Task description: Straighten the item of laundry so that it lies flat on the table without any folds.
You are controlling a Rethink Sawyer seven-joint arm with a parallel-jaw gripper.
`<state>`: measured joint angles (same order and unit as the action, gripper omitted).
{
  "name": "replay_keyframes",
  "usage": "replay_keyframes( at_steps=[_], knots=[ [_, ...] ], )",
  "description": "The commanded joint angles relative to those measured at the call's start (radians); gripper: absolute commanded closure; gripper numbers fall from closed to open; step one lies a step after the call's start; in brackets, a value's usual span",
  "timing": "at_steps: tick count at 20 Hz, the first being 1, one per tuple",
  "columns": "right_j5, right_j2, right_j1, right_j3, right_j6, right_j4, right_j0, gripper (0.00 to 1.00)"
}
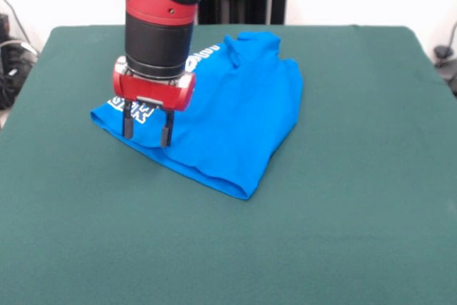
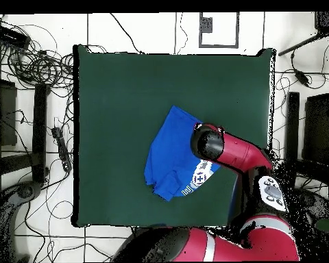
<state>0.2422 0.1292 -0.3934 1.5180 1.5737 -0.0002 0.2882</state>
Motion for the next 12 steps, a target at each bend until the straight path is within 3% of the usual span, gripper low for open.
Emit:
replay_keyframes(
  at_steps=[1,12],
  knots=[
    [0.003,-0.096,0.057,0.034,0.173,0.021,-0.027,0.00],
    [0.004,-0.090,0.054,0.043,0.186,0.027,-0.037,0.00]
  ],
)
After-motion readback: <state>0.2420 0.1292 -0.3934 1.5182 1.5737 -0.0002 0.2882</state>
